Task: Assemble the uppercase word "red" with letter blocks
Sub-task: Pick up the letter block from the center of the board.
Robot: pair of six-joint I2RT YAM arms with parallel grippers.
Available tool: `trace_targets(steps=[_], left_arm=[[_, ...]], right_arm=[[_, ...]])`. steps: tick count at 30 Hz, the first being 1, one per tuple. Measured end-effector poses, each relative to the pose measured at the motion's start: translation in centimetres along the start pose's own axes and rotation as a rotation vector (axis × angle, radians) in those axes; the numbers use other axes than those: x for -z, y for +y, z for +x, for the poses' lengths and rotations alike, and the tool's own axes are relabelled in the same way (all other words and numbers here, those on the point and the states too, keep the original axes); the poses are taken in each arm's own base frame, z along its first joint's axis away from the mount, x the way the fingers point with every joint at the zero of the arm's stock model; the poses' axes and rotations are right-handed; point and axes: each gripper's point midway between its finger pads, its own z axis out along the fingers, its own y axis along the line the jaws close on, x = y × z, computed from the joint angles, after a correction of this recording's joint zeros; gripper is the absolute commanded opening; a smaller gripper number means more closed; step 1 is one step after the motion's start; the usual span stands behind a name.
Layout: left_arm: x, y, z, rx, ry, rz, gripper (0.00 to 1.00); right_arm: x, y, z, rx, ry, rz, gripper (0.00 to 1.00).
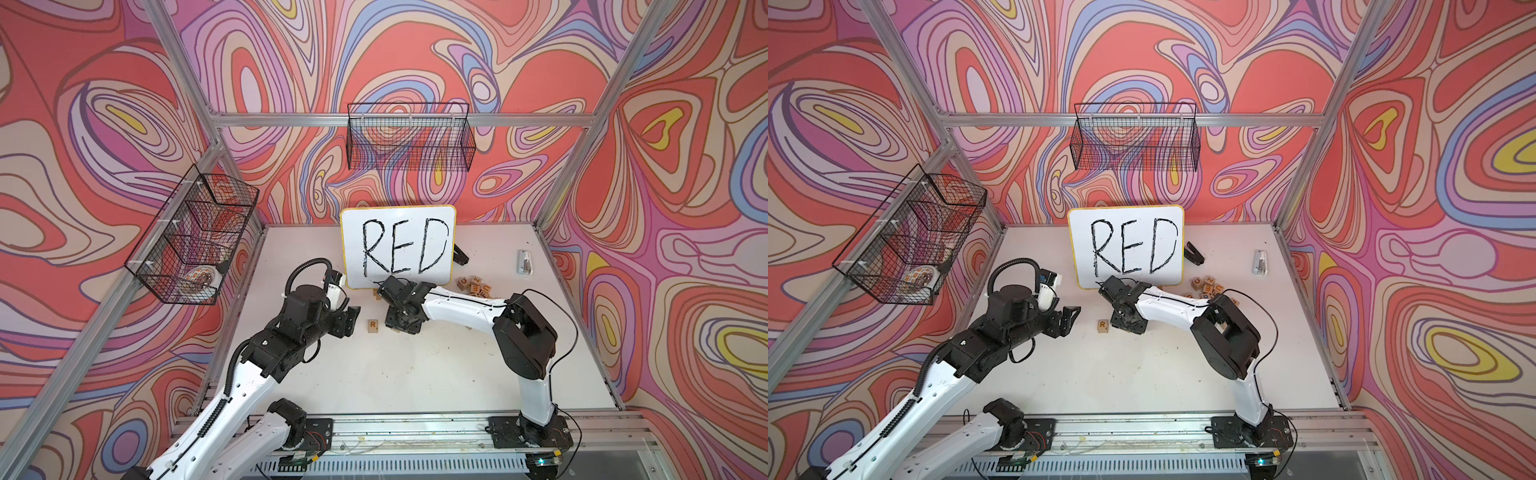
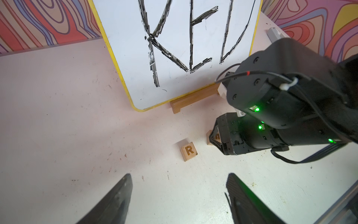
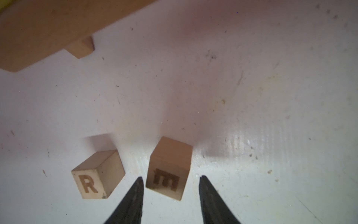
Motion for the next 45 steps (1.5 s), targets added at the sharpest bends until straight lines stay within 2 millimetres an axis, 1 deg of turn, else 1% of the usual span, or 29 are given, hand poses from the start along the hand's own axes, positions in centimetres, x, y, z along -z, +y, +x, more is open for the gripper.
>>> trace_targets(steps=[5,11,14,21,29,33,38,42,45], left_arm=[[0.0,0.0,0.0,0.0,0.0,0.0,0.79],[0.0,0.0,0.0,0.0,0.0,0.0,0.79],[0.0,0.0,0.0,0.0,0.0,0.0,0.79],[0.0,0.0,0.0,0.0,0.0,0.0,0.79],[0.0,0.0,0.0,0.0,0.001,-0.001,0.79],[0.0,0.0,0.0,0.0,0.002,-0.001,0.79],[-0.1,0.0,0.0,0.0,0.002,-0.001,0.79],[-0.1,0.0,0.0,0.0,0.003,-0.001,0.79],[-0.1,0.0,0.1,0.0,0.006,-0.001,0.79]], right_arm=[[-0.3,0.3,-0.3,0.0,-0.006,-0.003,0.49],[-0.9,0.1,-0.2,0.006,-0.002,0.012,0.48],[-0.9,0.0,-0.2,0.011,-0.005,0.014,0.46],[-1.2,0.0,-0.3,0.058,-0.003,0.023,0.35],[-1.0,-0.2,-0.2,0.15,0.005,0.034,0.23],[-0.7,-0.4,-0.1,0.244,0.018,0.05,0.22],[0.2,-0.1,0.0,0.421,0.032,0.053,0.21],[0.4,0.3,0.9,0.626,0.065,0.024,0.2],[1.2,1.1,2.2,0.833,0.095,-0.029,0.19]])
